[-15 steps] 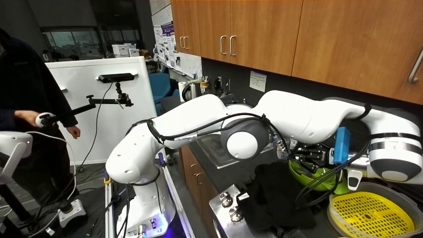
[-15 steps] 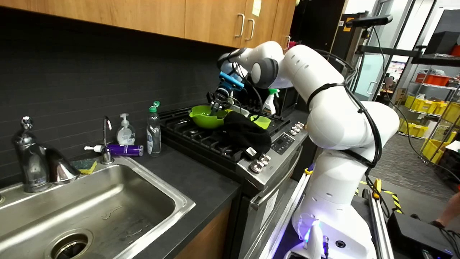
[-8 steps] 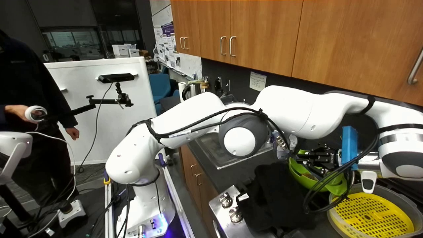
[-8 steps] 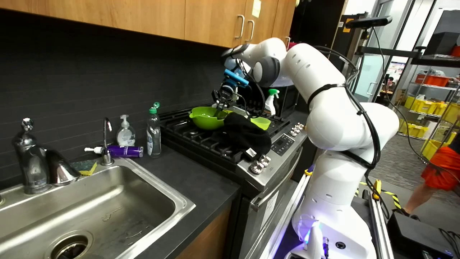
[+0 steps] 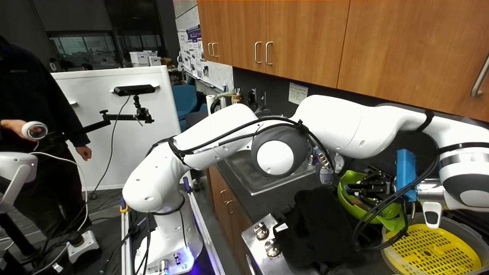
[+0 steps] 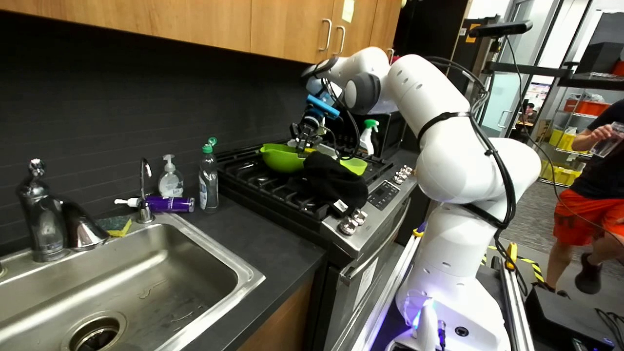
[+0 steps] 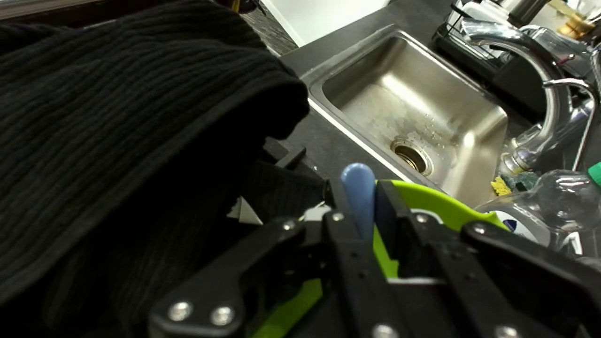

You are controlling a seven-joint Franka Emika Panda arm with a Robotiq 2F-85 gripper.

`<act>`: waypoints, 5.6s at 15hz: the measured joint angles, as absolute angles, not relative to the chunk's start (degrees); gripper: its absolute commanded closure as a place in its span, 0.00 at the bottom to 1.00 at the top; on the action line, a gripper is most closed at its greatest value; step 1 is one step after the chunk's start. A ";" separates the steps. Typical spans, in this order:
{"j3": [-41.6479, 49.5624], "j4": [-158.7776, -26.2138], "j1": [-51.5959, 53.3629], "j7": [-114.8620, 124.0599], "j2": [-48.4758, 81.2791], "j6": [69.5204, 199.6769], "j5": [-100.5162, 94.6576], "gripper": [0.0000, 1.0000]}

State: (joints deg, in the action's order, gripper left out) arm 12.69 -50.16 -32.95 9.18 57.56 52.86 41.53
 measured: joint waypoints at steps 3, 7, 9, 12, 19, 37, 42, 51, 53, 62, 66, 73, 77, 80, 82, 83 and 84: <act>13.56 -54.11 -32.26 8.08 55.38 54.26 41.52 0.95; 15.08 -62.49 -30.49 5.28 50.63 57.10 41.02 0.95; 15.94 -67.61 -29.33 3.76 47.64 58.81 40.30 0.95; 17.17 -75.85 -27.31 2.26 42.55 61.87 39.16 0.95; 17.56 -92.03 -23.86 2.65 28.89 70.22 37.55 0.95; 19.60 -101.55 -24.69 7.39 19.46 79.79 37.62 0.95; 19.76 -100.72 -25.58 7.40 19.50 79.79 37.63 0.95; 19.77 -97.39 -26.82 7.21 22.08 79.73 37.74 0.95; 19.75 -95.69 -27.72 6.73 23.71 79.50 37.94 0.95; 19.19 -83.56 -33.79 4.21 33.03 78.23 38.30 0.95; 17.47 -77.75 -35.60 3.90 36.64 77.65 38.20 0.95; 14.66 -69.41 -36.70 3.90 41.41 75.69 37.55 0.95; 13.47 -65.54 -37.67 3.87 43.51 74.27 37.51 0.95; 12.77 -63.26 -38.55 3.76 44.82 73.73 37.46 0.95; 12.24 -62.08 -39.15 3.69 45.48 73.62 37.42 0.95; 12.05 -61.59 -39.40 3.66 45.75 73.58 37.41 0.95; 11.84 -61.20 -39.62 3.63 45.94 73.53 37.41 0.77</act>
State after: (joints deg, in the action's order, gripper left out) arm 11.84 -61.20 -39.62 3.63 45.94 73.53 37.41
